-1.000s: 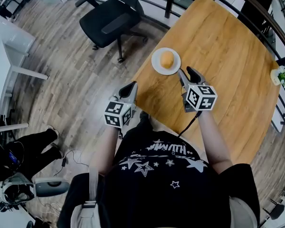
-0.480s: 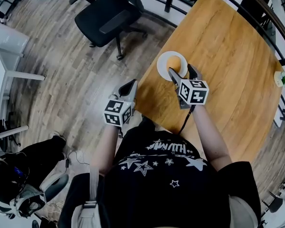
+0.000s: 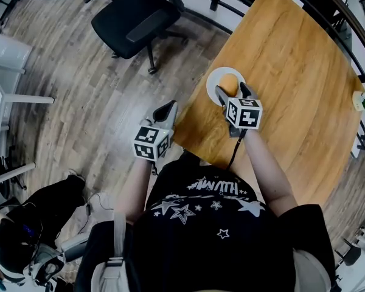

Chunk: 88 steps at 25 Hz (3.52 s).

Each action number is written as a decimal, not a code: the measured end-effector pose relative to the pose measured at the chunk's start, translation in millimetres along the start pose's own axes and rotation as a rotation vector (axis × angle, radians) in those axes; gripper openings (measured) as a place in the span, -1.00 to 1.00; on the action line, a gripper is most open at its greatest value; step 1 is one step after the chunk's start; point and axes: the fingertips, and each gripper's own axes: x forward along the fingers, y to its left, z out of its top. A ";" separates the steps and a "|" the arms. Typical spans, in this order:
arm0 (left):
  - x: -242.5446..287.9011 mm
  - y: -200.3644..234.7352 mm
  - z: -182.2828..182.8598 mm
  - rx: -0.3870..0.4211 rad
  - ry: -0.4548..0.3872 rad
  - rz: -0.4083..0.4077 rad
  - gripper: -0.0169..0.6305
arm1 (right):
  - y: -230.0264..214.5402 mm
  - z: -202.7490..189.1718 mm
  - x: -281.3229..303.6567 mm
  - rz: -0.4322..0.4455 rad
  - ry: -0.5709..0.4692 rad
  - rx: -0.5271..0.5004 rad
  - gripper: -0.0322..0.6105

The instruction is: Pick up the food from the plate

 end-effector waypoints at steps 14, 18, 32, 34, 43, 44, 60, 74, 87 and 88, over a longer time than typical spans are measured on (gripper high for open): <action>3.3 4.0 -4.3 -0.006 0.010 -0.019 -0.94 | -6.5 -16.1 19.2 -0.058 0.081 -0.023 0.24; -2.3 6.4 -3.1 -0.005 0.007 -0.014 -0.94 | -5.5 -14.8 19.3 -0.068 0.078 -0.020 0.18; -11.5 -10.8 -6.6 0.027 -0.008 -0.001 -0.94 | -0.7 -12.2 -2.1 -0.003 0.036 -0.006 0.17; -12.8 -15.1 -4.8 0.033 -0.018 0.000 -0.94 | 3.7 -7.7 -8.4 0.026 0.012 -0.001 0.17; -27.3 -39.2 -0.4 0.037 -0.058 0.015 -0.94 | 12.1 3.7 -51.1 0.089 -0.046 -0.038 0.17; -28.6 -43.6 -0.8 0.038 -0.060 0.015 -0.94 | 11.8 4.7 -57.4 0.095 -0.054 -0.040 0.17; -43.6 -116.0 -19.7 0.057 -0.079 0.000 -0.94 | 0.6 -15.3 -137.3 0.159 -0.116 -0.095 0.17; -66.4 -185.3 -44.7 0.081 -0.100 0.002 -0.94 | -20.9 -59.9 -212.5 0.178 -0.160 -0.091 0.17; -115.1 -259.4 -110.8 0.086 -0.065 0.050 -0.94 | -34.8 -146.1 -282.4 0.220 -0.152 -0.072 0.17; -118.2 -263.4 -114.2 0.086 -0.061 0.054 -0.94 | -34.5 -149.6 -286.4 0.224 -0.152 -0.070 0.17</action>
